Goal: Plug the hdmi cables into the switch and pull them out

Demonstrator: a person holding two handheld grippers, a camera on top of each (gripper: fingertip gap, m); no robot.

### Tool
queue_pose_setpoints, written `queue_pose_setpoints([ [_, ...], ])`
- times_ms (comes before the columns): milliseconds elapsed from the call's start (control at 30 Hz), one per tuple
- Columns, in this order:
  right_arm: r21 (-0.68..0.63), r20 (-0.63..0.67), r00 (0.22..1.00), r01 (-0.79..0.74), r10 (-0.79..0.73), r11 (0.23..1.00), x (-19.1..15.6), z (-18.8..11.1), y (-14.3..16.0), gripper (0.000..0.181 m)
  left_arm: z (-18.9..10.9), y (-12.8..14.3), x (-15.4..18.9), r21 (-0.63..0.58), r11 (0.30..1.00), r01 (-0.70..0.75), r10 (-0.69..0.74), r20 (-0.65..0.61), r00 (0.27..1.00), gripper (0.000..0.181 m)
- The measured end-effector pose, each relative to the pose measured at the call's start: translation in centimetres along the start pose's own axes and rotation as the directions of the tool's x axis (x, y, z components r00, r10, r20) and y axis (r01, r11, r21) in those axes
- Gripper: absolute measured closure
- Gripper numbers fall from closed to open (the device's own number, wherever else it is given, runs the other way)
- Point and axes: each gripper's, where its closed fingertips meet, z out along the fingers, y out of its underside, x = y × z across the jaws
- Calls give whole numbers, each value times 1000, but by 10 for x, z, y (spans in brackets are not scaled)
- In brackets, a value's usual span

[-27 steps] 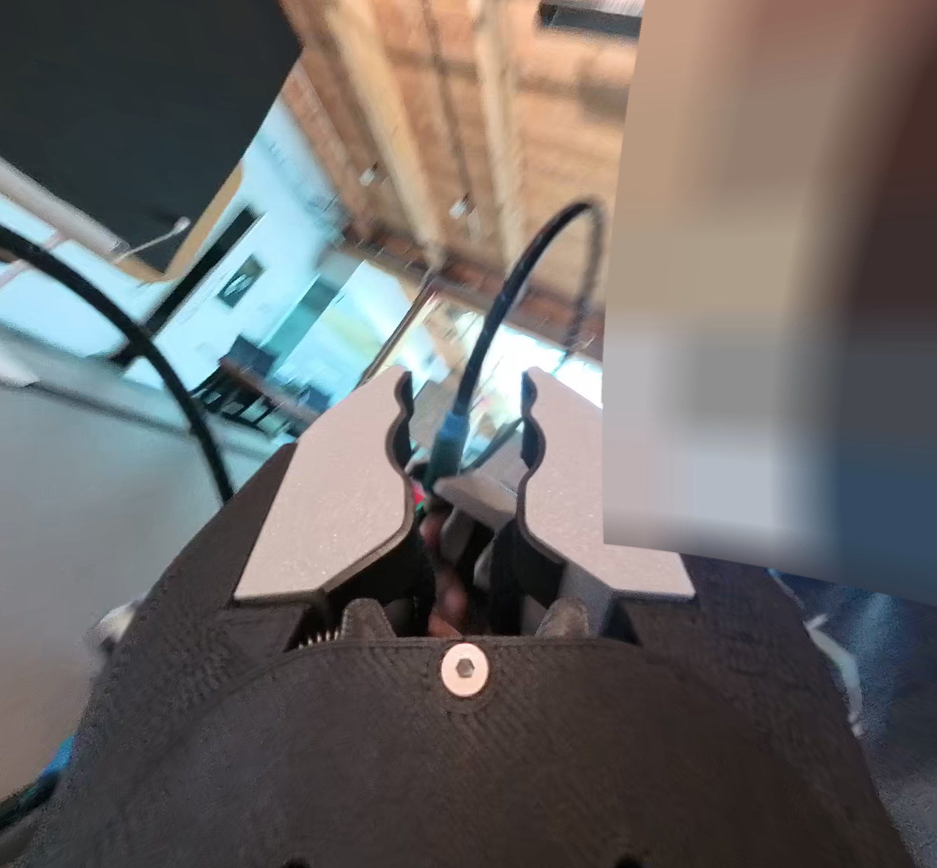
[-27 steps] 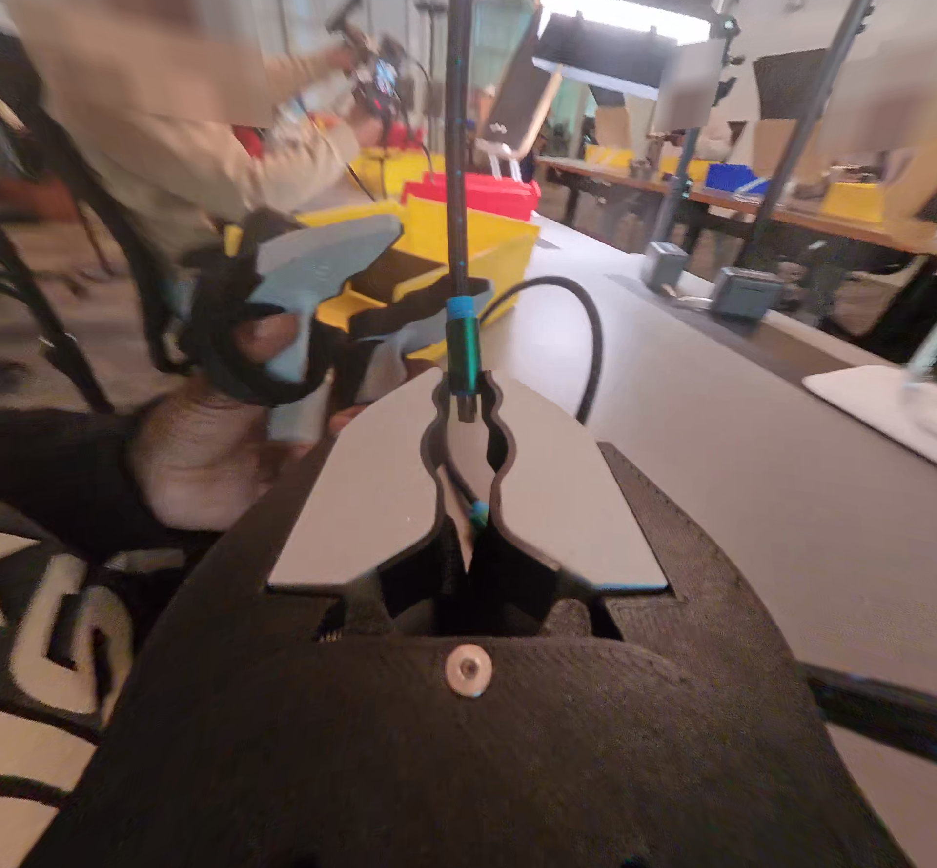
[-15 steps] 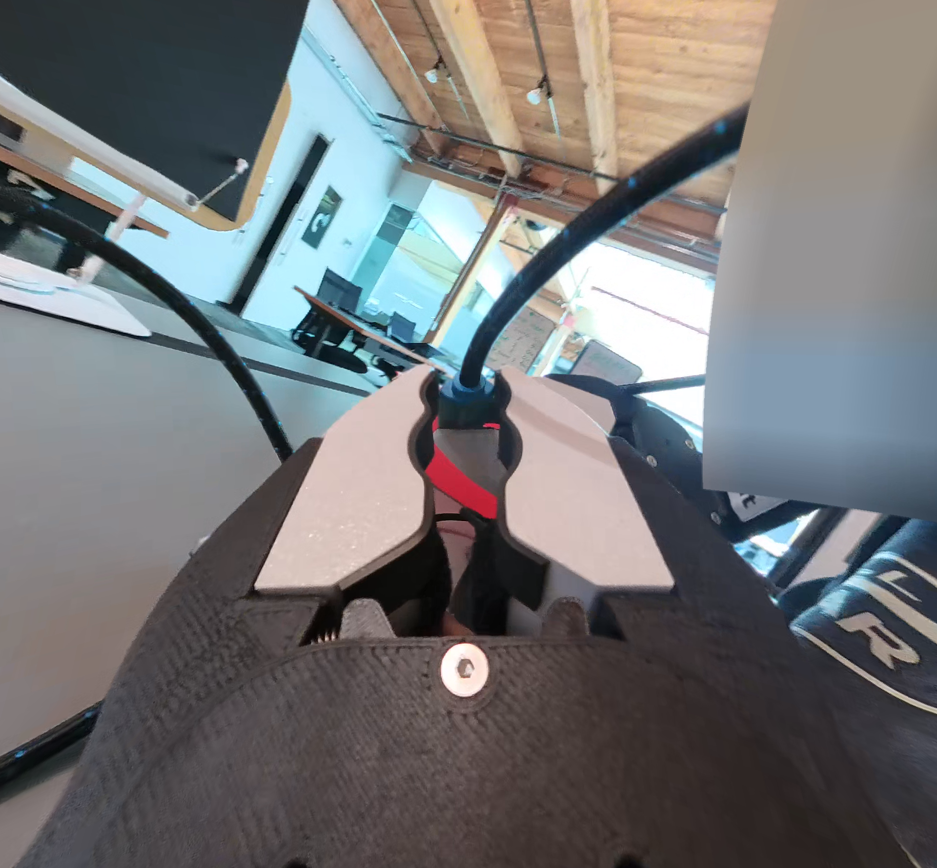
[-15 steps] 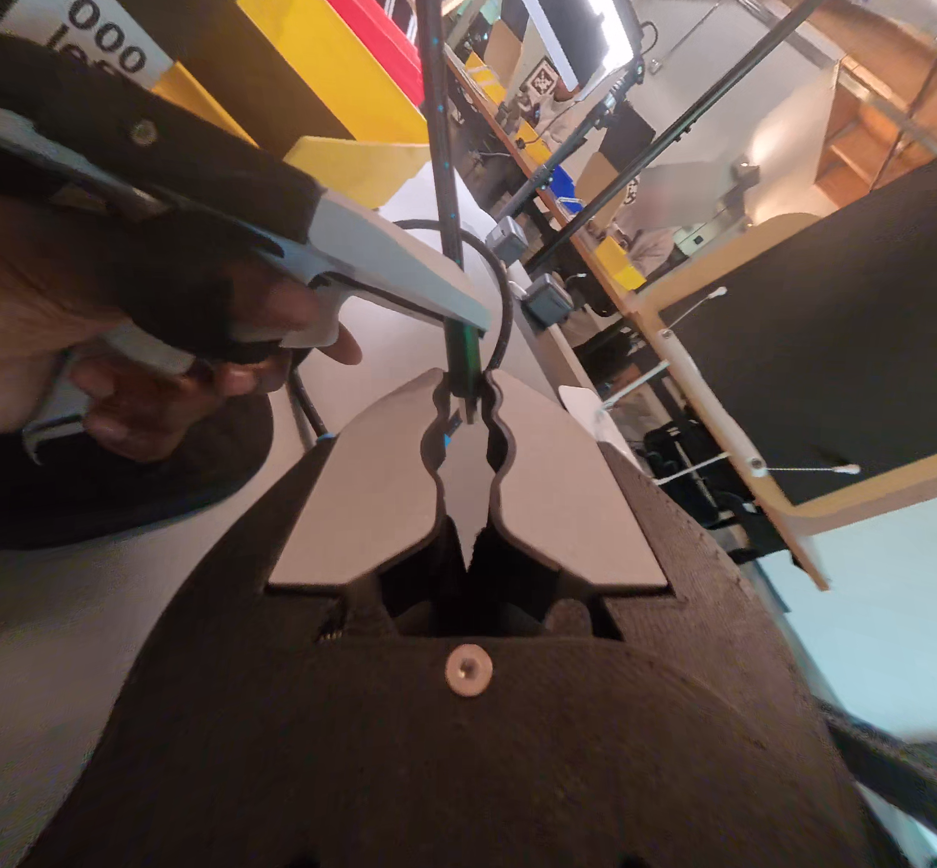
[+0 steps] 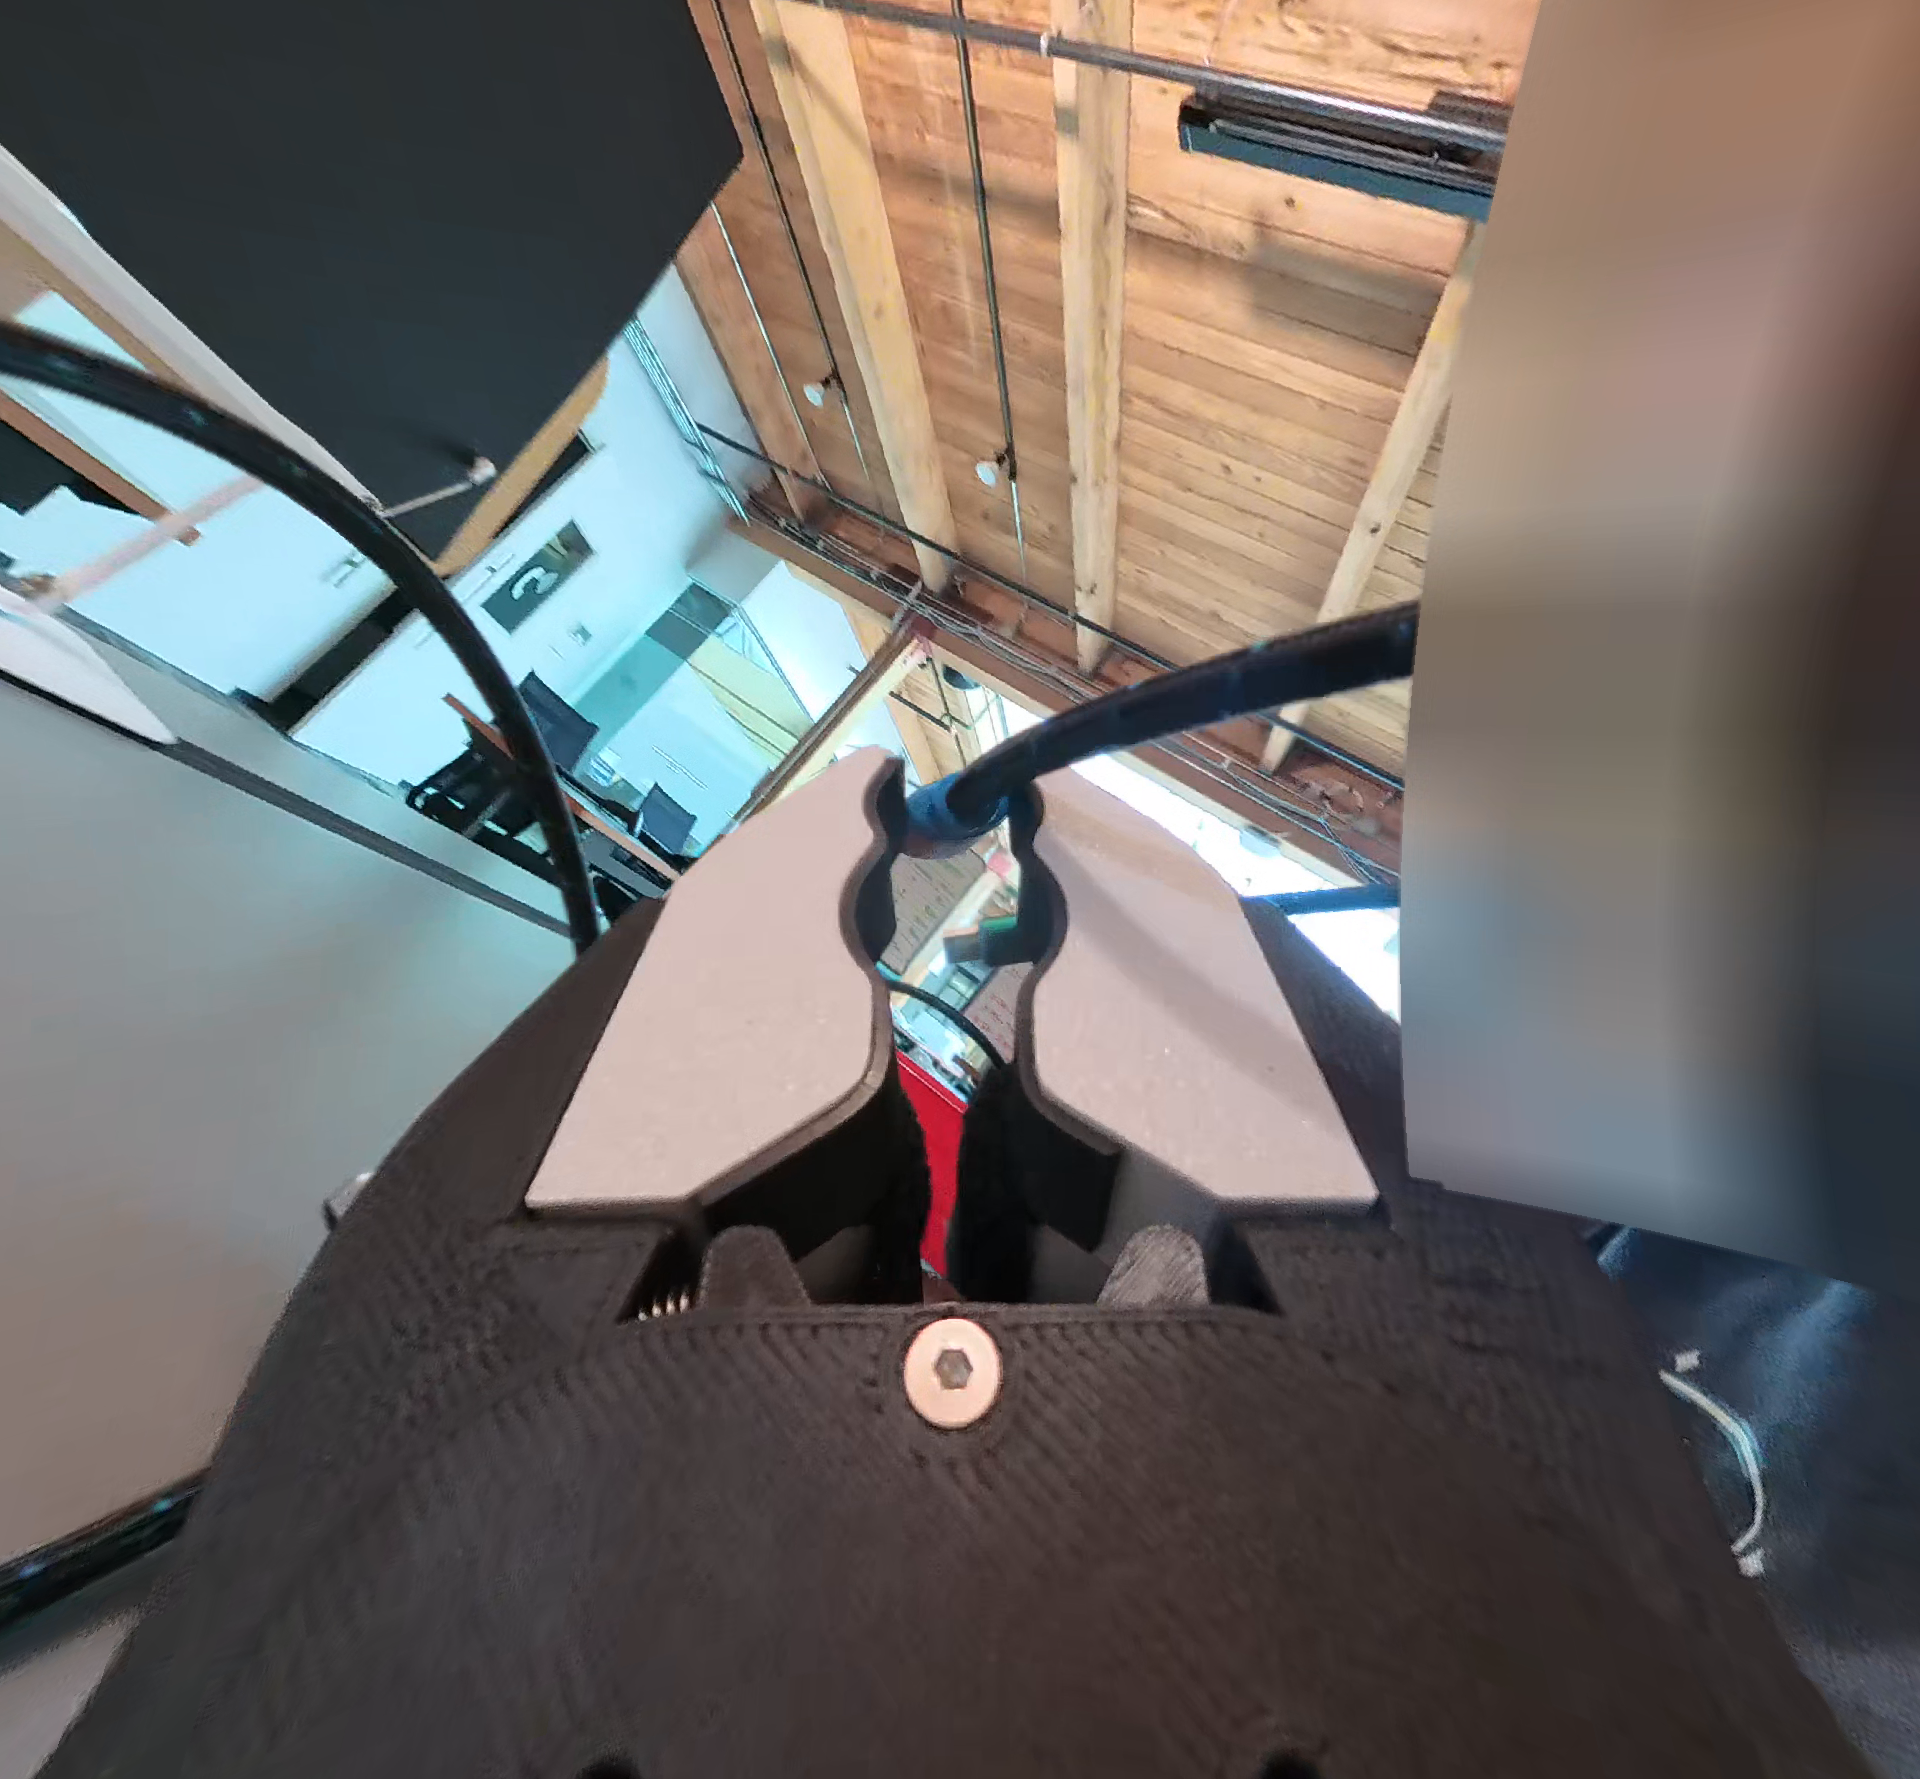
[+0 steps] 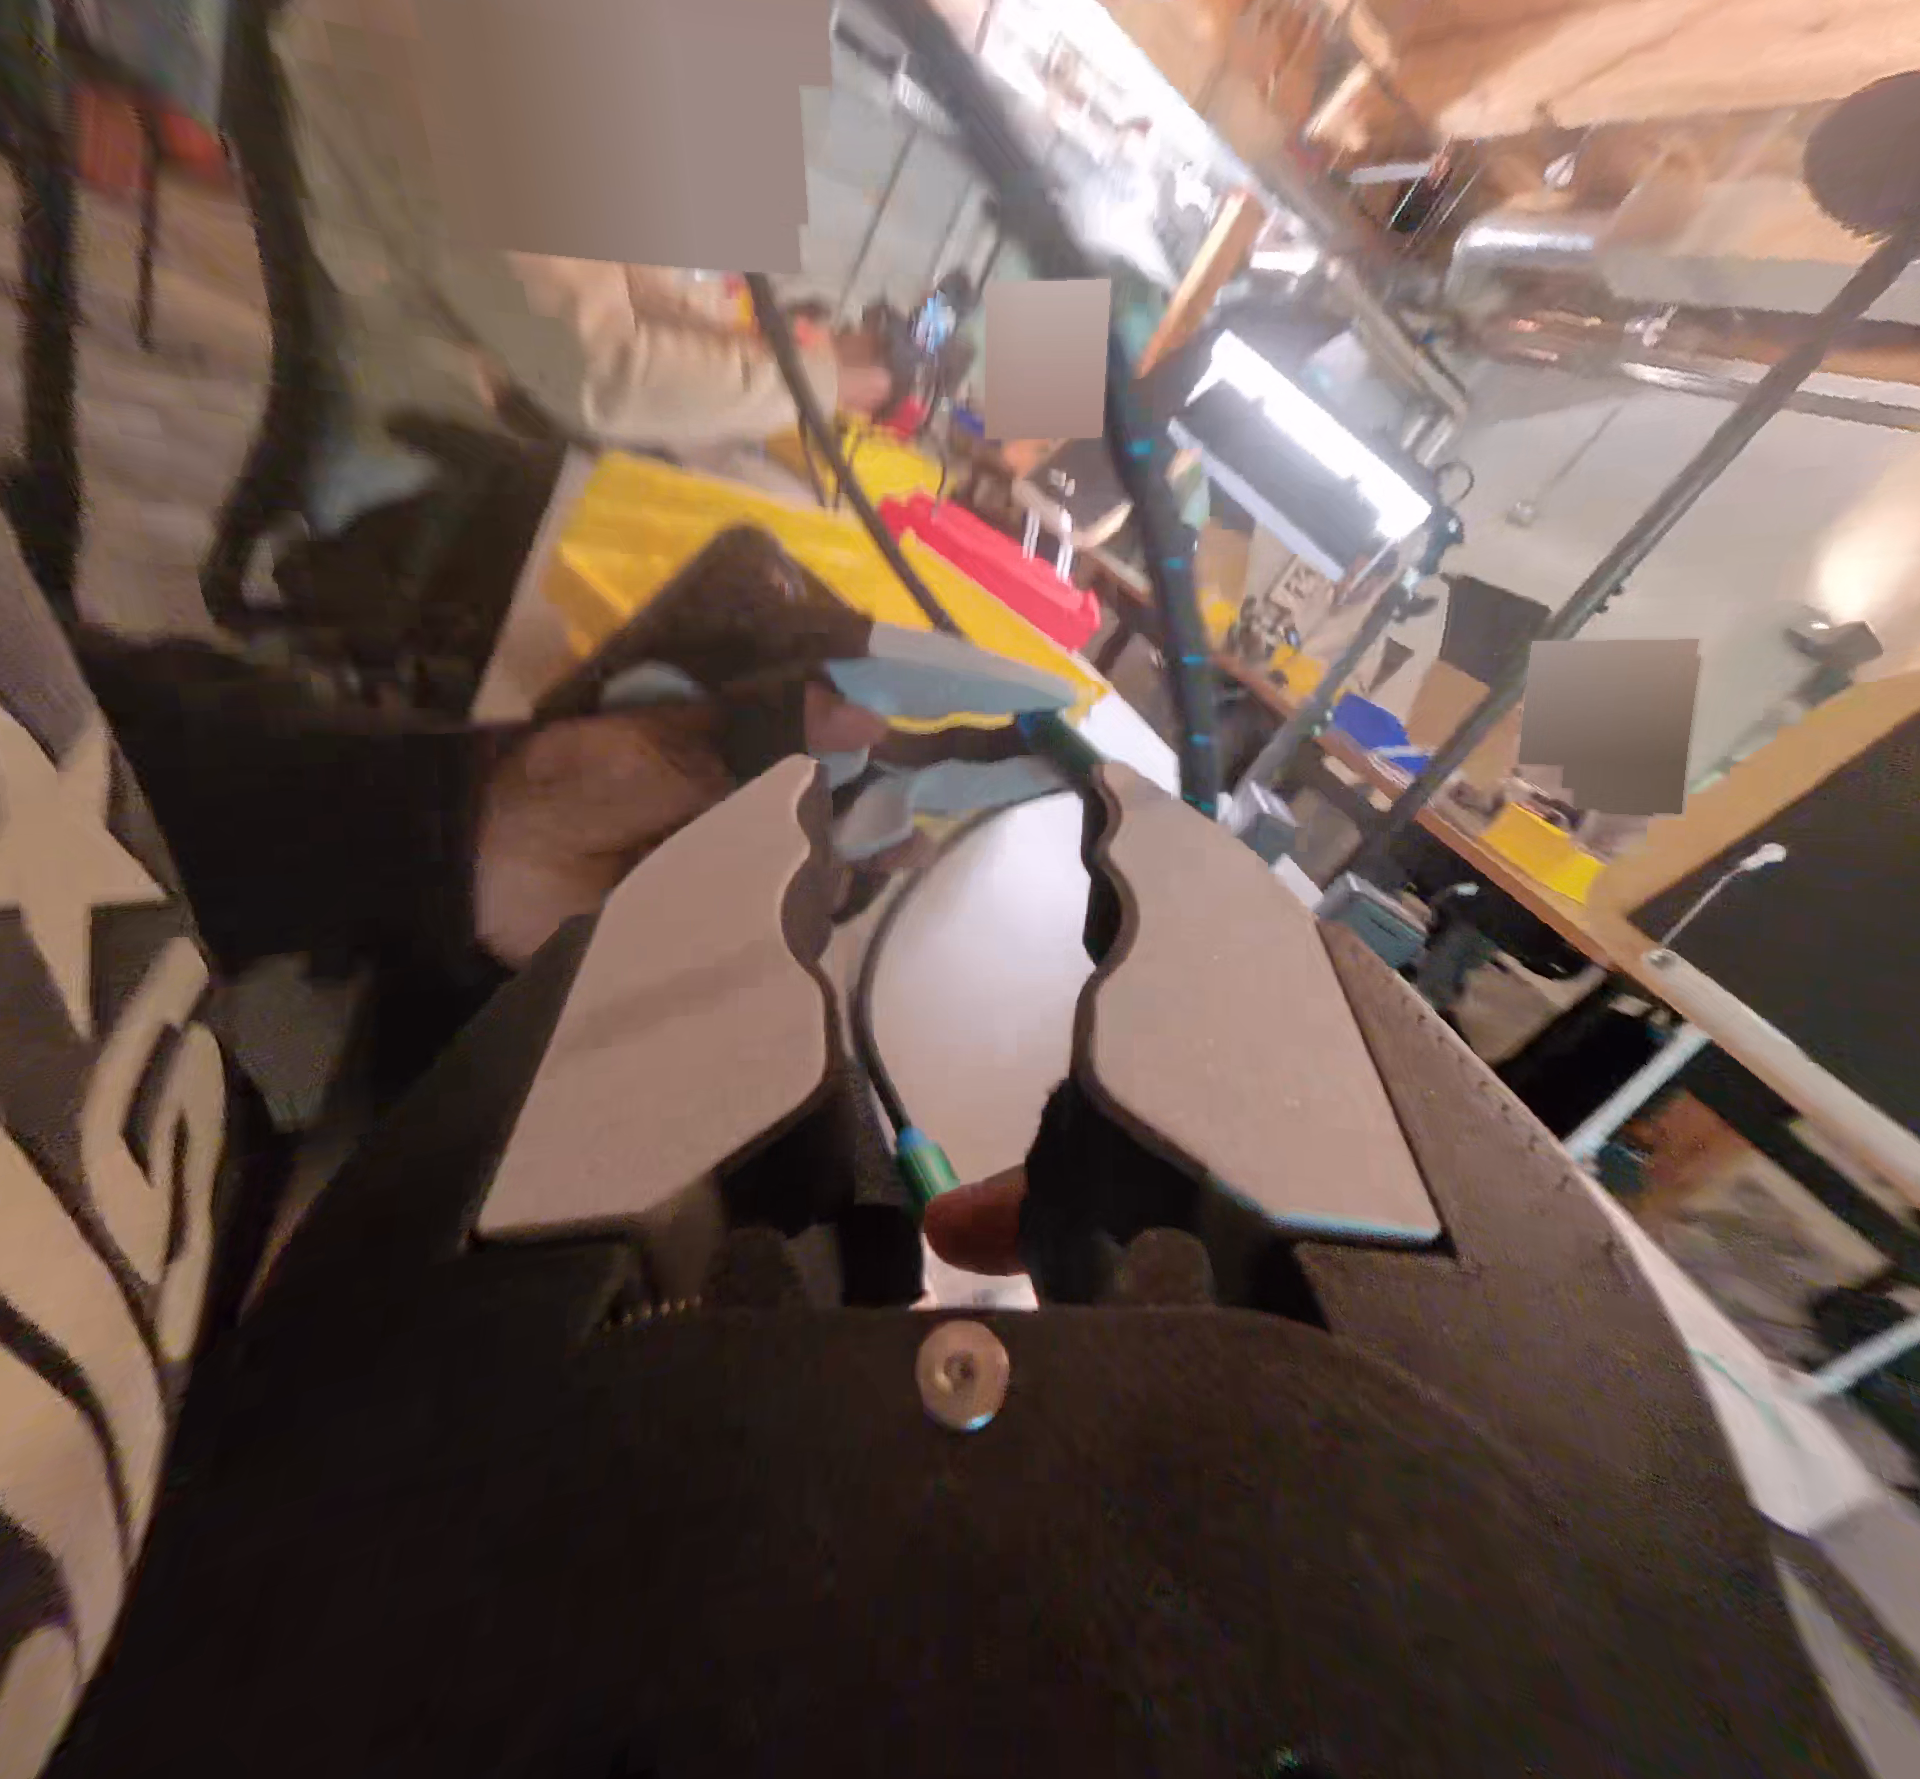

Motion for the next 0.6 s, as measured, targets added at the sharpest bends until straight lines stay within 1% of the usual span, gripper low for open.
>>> queue_pose_setpoints([
  [67,77,-32,998,-47,50,996,9,-7,-11,136,-1,-2,1,5,1000,7,-7,-3,1000,163],
  [100,72,-64,997,-30,34,997,15,-8,-11,134,-1,-1,2,2,1000,13,-13,-5,1000,163],
  [167,-1,-139,988,65,-64,998,23,-6,-5,127,0,2,2,-5,1000,27,-27,-3,1000,163],
  [233,-44,-220,964,140,-147,989,33,-6,-5,125,0,4,0,-10,999,35,-35,0,999,163],
  [267,-42,-257,952,157,-163,987,37,-7,-8,125,0,5,-1,-12,999,37,-37,3,999,163],
  [333,-22,-285,940,189,-187,982,40,-8,-14,124,0,7,-2,-23,999,34,-34,10,999,164],
  [367,-22,-261,942,213,-211,977,37,-7,-15,135,0,8,-2,-28,999,29,-29,11,1000,163],
  [400,-34,-208,946,247,-248,968,30,-4,-13,151,1,9,-1,-32,999,27,-26,12,1000,163],
  [433,-52,-158,946,279,-284,959,23,-2,-11,173,1,9,-1,-35,999,27,-27,10,1000,163],
  [467,-56,-146,943,293,-299,954,22,0,-10,181,2,10,0,-36,999,29,-29,8,1000,164],
  [533,-36,-118,950,286,-288,958,20,1,-14,181,1,10,0,-34,999,37,-37,4,999,164],
  [567,-21,-83,957,278,-279,960,17,1,-16,181,1,9,-1,-29,999,42,-42,4,999,164],
  [600,3,-16,961,276,-276,961,8,2,-19,181,0,7,-1,-22,999,49,-49,2,999,164],
])
